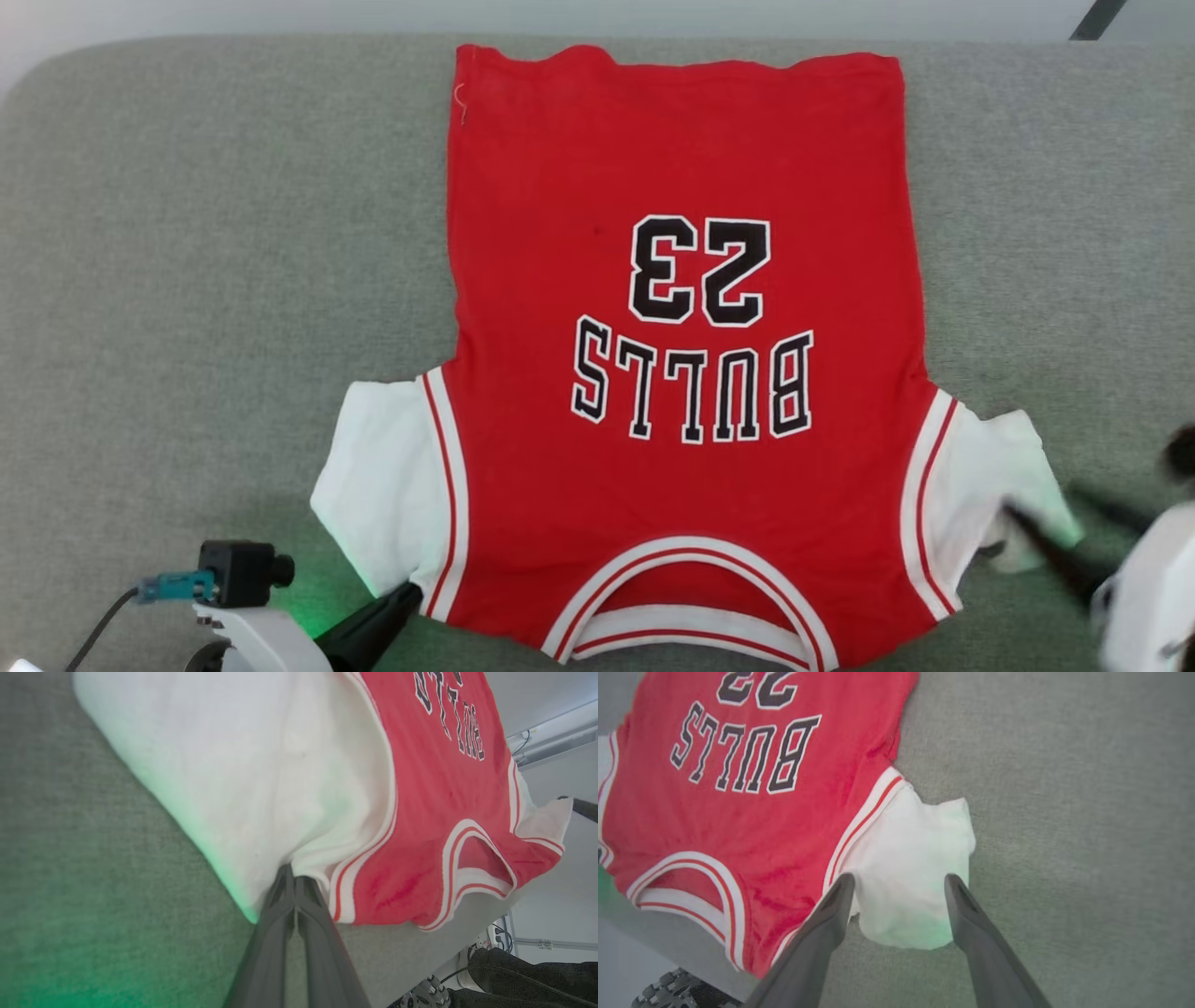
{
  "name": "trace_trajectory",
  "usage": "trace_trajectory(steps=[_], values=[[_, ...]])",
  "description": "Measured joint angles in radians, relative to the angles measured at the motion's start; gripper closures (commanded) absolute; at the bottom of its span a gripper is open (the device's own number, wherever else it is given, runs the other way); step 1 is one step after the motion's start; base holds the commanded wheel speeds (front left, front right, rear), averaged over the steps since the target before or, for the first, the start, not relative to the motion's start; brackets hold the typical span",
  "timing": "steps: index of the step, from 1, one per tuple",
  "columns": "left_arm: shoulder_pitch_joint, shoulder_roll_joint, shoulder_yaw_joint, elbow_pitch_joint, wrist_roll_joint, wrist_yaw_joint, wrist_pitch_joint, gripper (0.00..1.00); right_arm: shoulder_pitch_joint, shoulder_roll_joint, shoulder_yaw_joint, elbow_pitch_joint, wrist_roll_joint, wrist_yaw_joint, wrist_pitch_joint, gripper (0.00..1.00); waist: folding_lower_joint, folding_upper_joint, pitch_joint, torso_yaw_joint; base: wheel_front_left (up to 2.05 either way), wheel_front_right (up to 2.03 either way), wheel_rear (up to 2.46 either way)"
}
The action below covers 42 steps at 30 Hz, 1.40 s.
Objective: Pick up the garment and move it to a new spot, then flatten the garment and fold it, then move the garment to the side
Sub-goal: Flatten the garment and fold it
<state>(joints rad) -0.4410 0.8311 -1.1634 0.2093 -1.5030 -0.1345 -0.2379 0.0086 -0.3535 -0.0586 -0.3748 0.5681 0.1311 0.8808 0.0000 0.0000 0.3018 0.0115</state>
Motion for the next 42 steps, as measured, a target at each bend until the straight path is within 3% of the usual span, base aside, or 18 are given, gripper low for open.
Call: trace_trajectory(steps=[4, 8, 17, 24, 34, 41, 42], values=[[-0.019, -0.005, -0.005, -0.021, 0.018, 0.002, 0.000, 1.00, -0.130, 0.001, -0.075, -0.080, 0.019, 0.000, 0.107, 0.00, -0.0001, 0.0000, 0.013, 0.020, 0.00, 0.00, 0.00], [-0.056, -0.012, -0.006, -0.049, 0.034, 0.002, 0.004, 1.00, -0.355, 0.000, -0.099, -0.028, -0.012, 0.000, 0.160, 0.00, 0.0000, 0.0000, 0.043, 0.041, 0.00, 0.00, 0.00], [-0.142, -0.040, -0.020, -0.094, 0.074, 0.001, 0.003, 1.00, -0.824, 0.012, -0.057, 0.345, -0.237, 0.000, 0.234, 0.00, 0.0000, 0.0000, 0.134, 0.116, 0.00, 0.00, 0.00], [-0.222, -0.062, -0.050, -0.135, 0.092, -0.003, 0.000, 1.00, -1.107, 0.014, -0.118, 0.636, -0.423, 0.000, 0.282, 0.00, 0.0000, 0.0000, 0.222, 0.189, 0.00, 0.00, 0.00], [-0.280, -0.080, -0.074, -0.189, 0.078, -0.008, -0.012, 1.00, -1.215, 0.054, -0.211, 0.821, -0.587, 0.000, 0.301, 0.00, 0.0000, 0.0000, 0.322, 0.276, 0.00, 0.00, 0.00], [-0.301, -0.087, -0.085, -0.205, 0.075, -0.014, -0.021, 1.00, -1.278, 0.051, -0.220, 0.861, -0.648, -0.001, 0.319, 0.00, -0.0001, 0.0000, 0.373, 0.310, 0.00, 0.00, 0.00], [-0.302, -0.086, -0.086, -0.206, 0.073, -0.014, -0.022, 1.00, -1.280, 0.052, -0.221, 0.861, -0.649, -0.001, 0.322, 0.05, 0.0000, 0.0000, 0.377, 0.312, 0.00, 0.00, 0.00]])
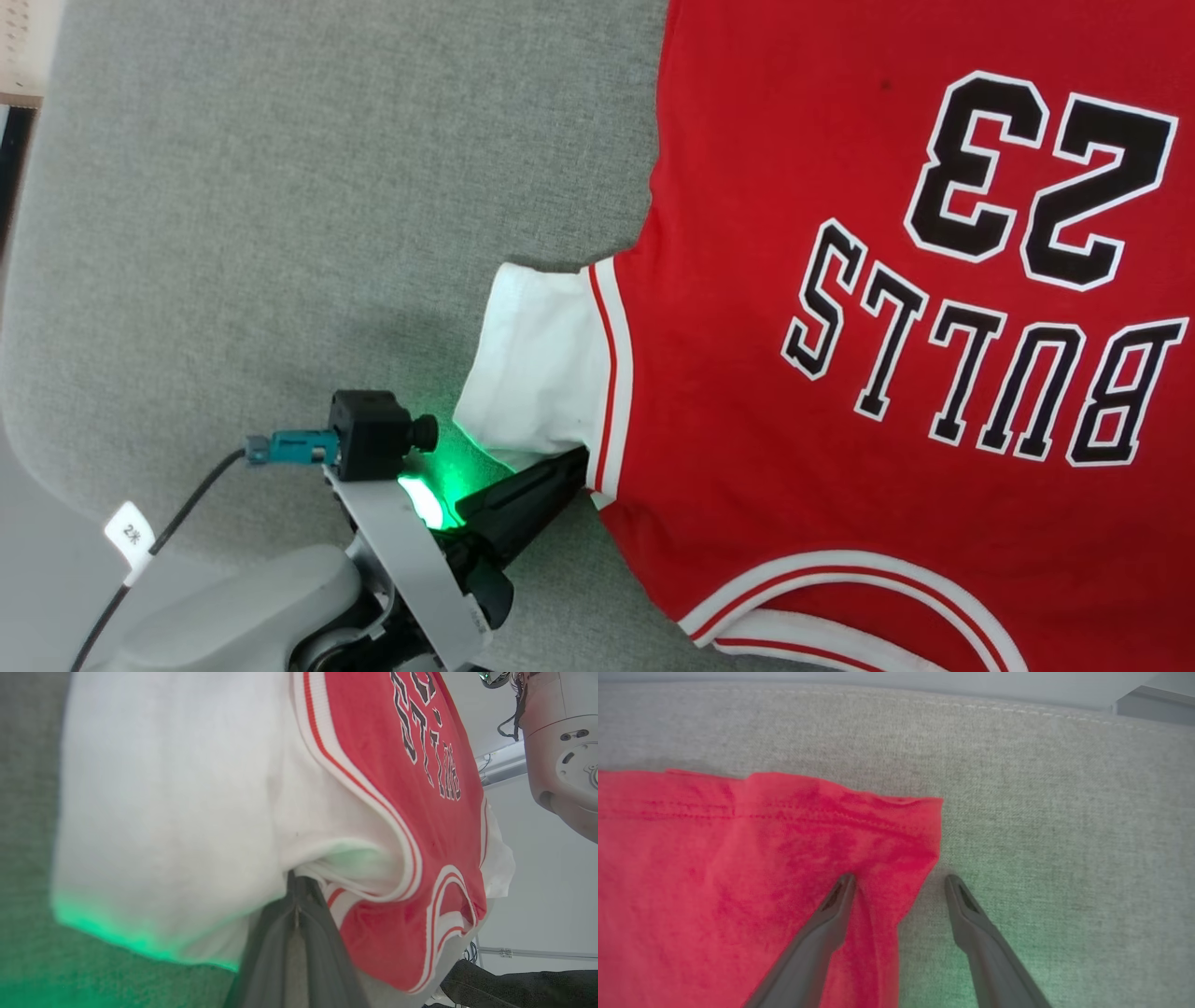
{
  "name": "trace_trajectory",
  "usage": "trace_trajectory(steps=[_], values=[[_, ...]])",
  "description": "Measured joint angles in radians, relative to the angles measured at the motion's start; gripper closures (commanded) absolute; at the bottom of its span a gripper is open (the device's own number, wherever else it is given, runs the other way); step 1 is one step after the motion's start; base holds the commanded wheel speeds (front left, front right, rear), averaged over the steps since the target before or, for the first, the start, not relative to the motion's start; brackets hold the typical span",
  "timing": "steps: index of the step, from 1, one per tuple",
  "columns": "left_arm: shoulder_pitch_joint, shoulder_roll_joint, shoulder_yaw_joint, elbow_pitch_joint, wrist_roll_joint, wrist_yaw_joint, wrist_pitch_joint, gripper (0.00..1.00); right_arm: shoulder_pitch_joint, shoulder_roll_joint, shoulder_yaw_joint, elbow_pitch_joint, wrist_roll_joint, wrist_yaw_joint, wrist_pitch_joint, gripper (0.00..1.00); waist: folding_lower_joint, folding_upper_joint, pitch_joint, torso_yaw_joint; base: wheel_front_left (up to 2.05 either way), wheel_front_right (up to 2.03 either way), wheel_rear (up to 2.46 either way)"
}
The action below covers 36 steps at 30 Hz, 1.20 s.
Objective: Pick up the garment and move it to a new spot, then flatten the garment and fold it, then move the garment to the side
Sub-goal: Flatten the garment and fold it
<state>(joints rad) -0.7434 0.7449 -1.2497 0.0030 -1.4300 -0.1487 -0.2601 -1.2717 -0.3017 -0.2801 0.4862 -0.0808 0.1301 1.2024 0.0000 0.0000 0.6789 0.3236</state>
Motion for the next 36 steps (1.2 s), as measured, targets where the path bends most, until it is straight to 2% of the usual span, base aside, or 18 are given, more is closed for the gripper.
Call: trace_trajectory(steps=[1, 2, 4, 13, 18, 22, 26, 32, 36], values=[[-0.002, 0.001, -0.001, -0.002, -0.002, 0.000, 0.000, 1.00, -0.005, 0.000, -0.001, 0.001, 0.000, 0.000, 0.004, 0.51, 0.0000, 0.0000, 0.003, 0.001, 0.00, 0.00, 0.00], [-0.005, 0.001, -0.003, -0.002, -0.003, 0.000, -0.002, 1.00, -0.009, 0.000, 0.002, 0.002, -0.002, 0.000, 0.005, 0.63, 0.0000, 0.0000, 0.005, 0.002, 0.00, 0.00, 0.00], [-0.006, 0.002, -0.006, -0.003, -0.004, 0.000, -0.004, 1.00, -0.009, -0.001, 0.006, 0.004, -0.003, 0.000, 0.005, 1.00, 0.0000, 0.0000, 0.005, 0.001, 0.00, 0.00, 0.00], [-0.004, 0.001, -0.012, 0.011, -0.014, 0.000, -0.006, 1.00, 0.024, -0.003, 0.038, 0.020, 0.044, 0.000, -0.026, 1.00, 0.0000, 0.0001, -0.027, -0.013, 0.00, 0.00, 0.00], [0.023, -0.003, 0.005, 0.035, -0.026, 0.002, -0.006, 1.00, 0.133, -0.051, 0.137, -0.031, 0.163, 0.000, -0.051, 1.00, 0.0000, 0.0000, -0.074, -0.029, 0.00, 0.00, 0.00], [0.060, -0.002, 0.026, 0.058, -0.028, 0.007, -0.006, 1.00, 0.290, -0.123, 0.216, -0.152, 0.297, 0.001, -0.043, 1.00, 0.0000, 0.0000, -0.123, -0.048, 0.00, 0.00, 0.00], [0.096, 0.018, 0.036, 0.079, -0.032, 0.013, -0.005, 1.00, 0.502, -0.192, 0.220, -0.315, 0.420, 0.001, -0.016, 1.00, 0.0000, 0.0000, -0.177, -0.072, 0.00, 0.00, 0.00], [0.156, 0.041, 0.064, 0.099, -0.037, 0.017, -0.004, 1.00, 0.873, -0.197, 0.159, -0.589, 0.535, 0.000, 0.043, 1.00, 0.0000, 0.0000, -0.259, -0.116, 0.00, 0.00, 0.00], [0.188, 0.060, 0.077, 0.106, -0.036, 0.017, -0.004, 1.00, 1.086, -0.166, 0.140, -0.732, 0.575, 0.000, 0.080, 1.00, 0.0000, 0.0000, -0.306, -0.155, 0.00, 0.00, 0.00]])
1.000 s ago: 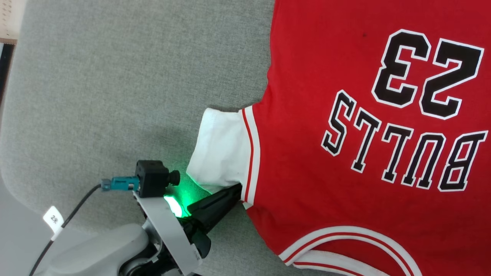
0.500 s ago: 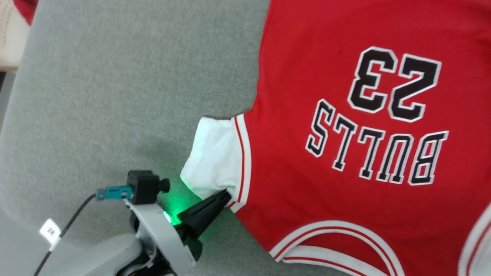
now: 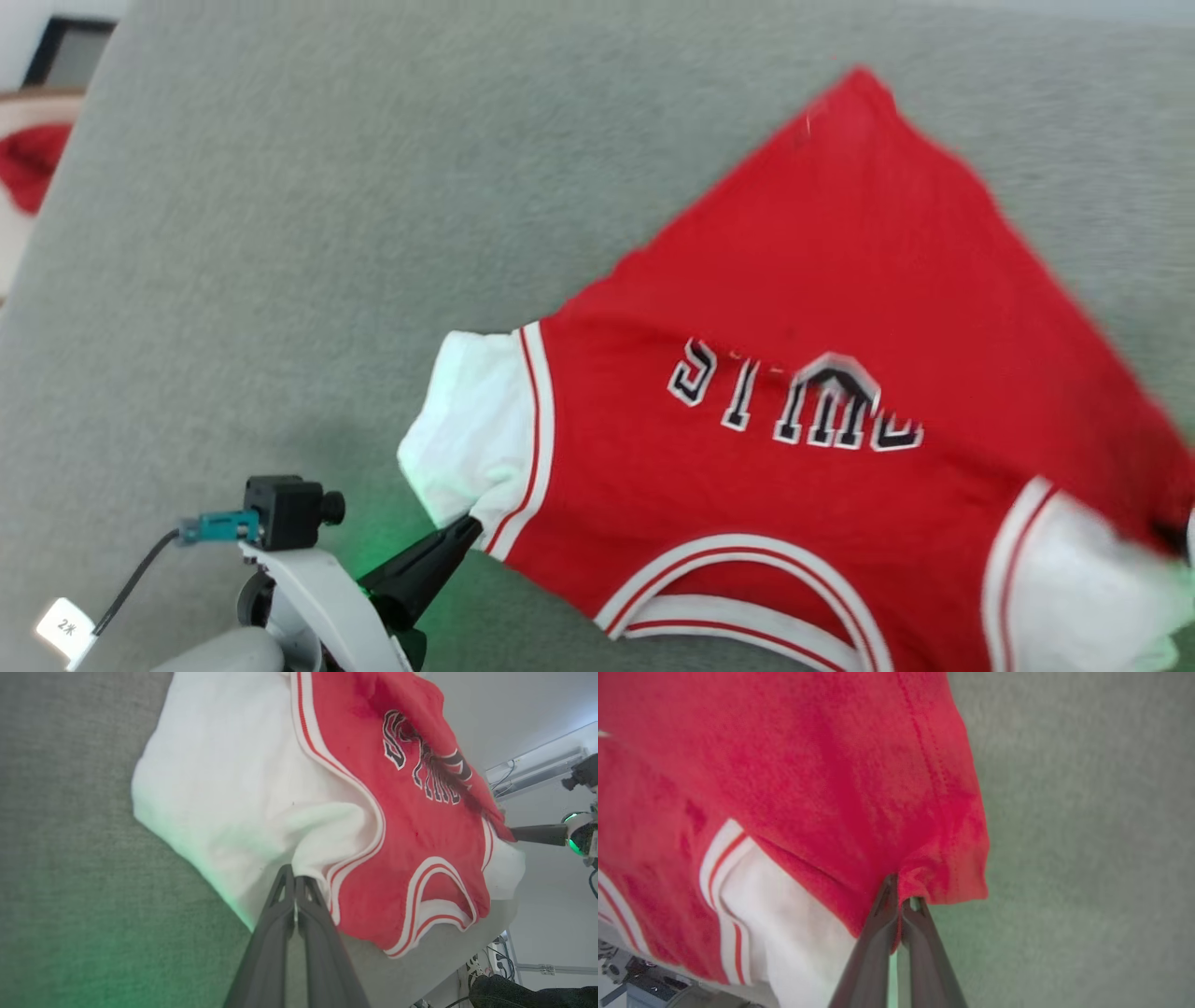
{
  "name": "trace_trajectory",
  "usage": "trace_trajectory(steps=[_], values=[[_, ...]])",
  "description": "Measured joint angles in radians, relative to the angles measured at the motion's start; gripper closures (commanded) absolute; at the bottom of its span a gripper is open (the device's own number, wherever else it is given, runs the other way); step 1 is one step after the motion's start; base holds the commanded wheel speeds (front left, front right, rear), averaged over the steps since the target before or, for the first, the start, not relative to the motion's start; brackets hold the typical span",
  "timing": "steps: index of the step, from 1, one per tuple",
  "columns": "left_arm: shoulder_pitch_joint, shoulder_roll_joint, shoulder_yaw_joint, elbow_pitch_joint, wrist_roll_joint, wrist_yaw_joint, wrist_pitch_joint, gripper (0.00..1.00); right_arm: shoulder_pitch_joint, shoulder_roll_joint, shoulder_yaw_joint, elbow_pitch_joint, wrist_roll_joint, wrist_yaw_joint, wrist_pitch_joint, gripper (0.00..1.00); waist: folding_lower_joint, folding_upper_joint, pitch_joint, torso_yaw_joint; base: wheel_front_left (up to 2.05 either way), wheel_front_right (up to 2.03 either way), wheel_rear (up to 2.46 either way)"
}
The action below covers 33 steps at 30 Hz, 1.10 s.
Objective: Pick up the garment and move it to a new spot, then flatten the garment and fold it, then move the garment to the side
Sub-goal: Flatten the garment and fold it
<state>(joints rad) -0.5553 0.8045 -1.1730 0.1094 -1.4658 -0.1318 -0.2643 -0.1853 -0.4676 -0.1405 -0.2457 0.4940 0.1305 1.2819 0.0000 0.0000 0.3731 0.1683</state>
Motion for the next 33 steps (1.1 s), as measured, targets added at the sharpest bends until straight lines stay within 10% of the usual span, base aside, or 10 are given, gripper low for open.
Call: trace_trajectory(steps=[9, 21, 23, 24, 33], values=[[0.025, 0.012, 0.016, 0.004, 0.008, 0.000, 0.000, 1.00, 0.310, 0.101, -0.005, -0.188, -0.006, 0.000, 0.031, 1.00, 0.0000, 0.0000, -0.075, -0.090, 0.00, 0.00, 0.00], [0.030, 0.014, 0.021, 0.005, 0.016, 0.000, 0.000, 1.00, 0.433, 0.137, 0.087, -0.142, -0.003, 0.000, -0.081, 1.00, 0.0000, 0.0000, -0.109, -0.136, 0.00, 0.00, 0.00], [0.030, 0.014, 0.023, 0.005, 0.017, 0.000, 0.000, 1.00, 0.421, 0.137, 0.086, -0.139, -0.005, 0.000, -0.106, 0.59, 0.0000, 0.0000, -0.109, -0.138, 0.00, 0.00, 0.00], [0.030, 0.014, 0.025, 0.005, 0.017, 0.000, 0.000, 1.00, 0.417, 0.136, 0.084, -0.142, -0.009, 0.000, -0.121, 0.00, 0.0000, 0.0000, -0.110, -0.138, 0.00, 0.00, 0.00], [0.050, -0.006, 0.036, 0.000, 0.035, 0.000, 0.000, 1.00, 0.364, 0.175, -0.079, -0.332, 0.023, 0.000, -0.126, 0.00, 0.0000, 0.0000, -0.119, -0.123, 0.00, 0.00, 0.00]])
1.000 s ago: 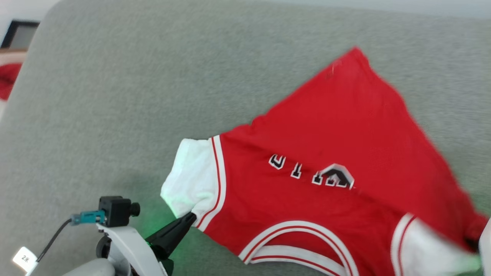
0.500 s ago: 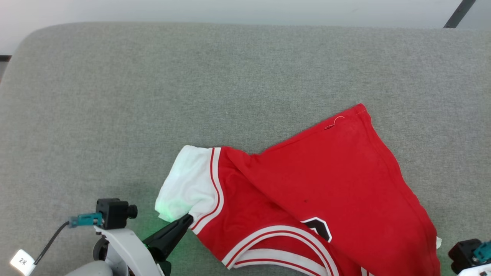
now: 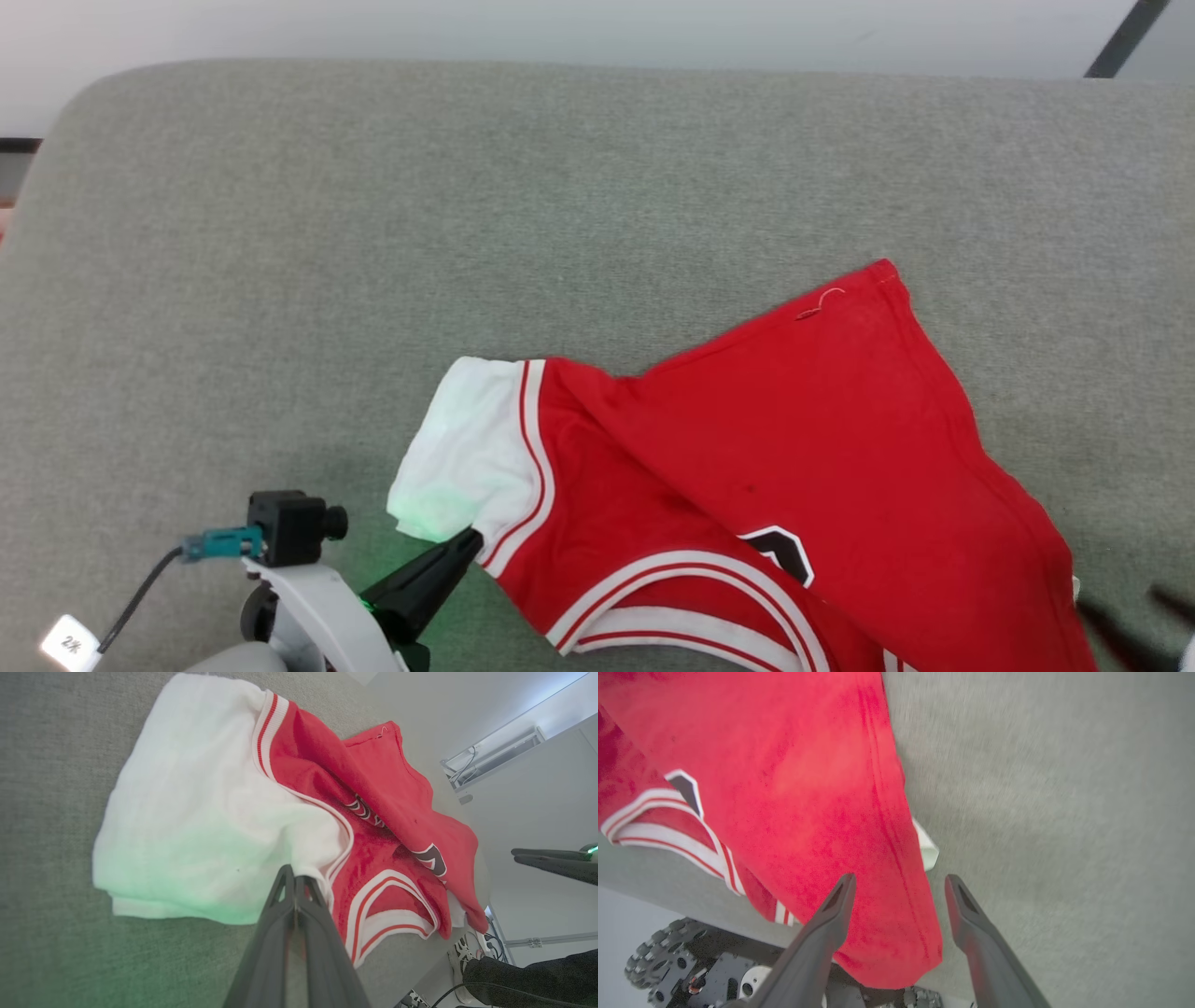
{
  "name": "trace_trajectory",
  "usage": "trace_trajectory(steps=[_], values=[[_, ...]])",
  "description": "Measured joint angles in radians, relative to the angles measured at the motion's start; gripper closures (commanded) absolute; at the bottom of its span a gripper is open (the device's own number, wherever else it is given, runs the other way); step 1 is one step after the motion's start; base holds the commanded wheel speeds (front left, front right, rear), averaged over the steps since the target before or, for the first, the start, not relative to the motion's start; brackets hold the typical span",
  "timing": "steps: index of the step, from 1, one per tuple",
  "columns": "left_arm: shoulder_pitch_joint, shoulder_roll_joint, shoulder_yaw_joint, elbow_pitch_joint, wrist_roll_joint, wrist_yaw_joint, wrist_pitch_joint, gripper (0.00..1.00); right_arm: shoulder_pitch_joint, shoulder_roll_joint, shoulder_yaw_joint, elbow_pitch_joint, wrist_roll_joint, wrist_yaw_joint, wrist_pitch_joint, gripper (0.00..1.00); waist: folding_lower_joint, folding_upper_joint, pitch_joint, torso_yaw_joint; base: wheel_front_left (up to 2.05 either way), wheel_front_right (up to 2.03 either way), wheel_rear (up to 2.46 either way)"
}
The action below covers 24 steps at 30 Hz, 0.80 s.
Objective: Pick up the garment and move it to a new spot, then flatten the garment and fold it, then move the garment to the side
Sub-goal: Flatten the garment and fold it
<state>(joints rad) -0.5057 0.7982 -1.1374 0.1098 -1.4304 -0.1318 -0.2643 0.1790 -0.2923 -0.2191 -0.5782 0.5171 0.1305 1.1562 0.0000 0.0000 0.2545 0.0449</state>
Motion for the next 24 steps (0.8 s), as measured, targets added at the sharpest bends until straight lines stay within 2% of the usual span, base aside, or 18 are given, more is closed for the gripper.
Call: trace_trajectory(steps=[4, 7, 15, 24], values=[[-0.003, -0.012, -0.002, -0.008, 0.011, 0.000, 0.000, 1.00, -0.117, -0.047, -0.034, -0.047, 0.008, 0.000, 0.021, 0.00, 0.0000, 0.0000, 0.002, 0.017, 0.00, 0.00, 0.00], [-0.010, -0.016, -0.003, -0.013, 0.016, 0.000, 0.000, 1.00, -0.270, -0.088, 0.000, -0.010, -0.020, 0.000, -0.017, 0.00, 0.0000, 0.0000, 0.012, 0.031, 0.00, 0.00, 0.00], [-0.050, -0.034, -0.019, -0.027, 0.024, 0.000, 0.006, 1.00, -0.603, -0.127, 0.255, 0.338, -0.112, 0.000, -0.177, 0.00, 0.0000, 0.0000, 0.054, 0.073, 0.00, 0.00, 0.00], [-0.111, -0.060, -0.039, -0.032, 0.024, 0.000, 0.006, 1.00, -0.832, -0.185, 0.426, 0.694, -0.187, 0.000, -0.250, 0.00, 0.0000, 0.0000, 0.130, 0.126, 0.00, 0.00, 0.00]])
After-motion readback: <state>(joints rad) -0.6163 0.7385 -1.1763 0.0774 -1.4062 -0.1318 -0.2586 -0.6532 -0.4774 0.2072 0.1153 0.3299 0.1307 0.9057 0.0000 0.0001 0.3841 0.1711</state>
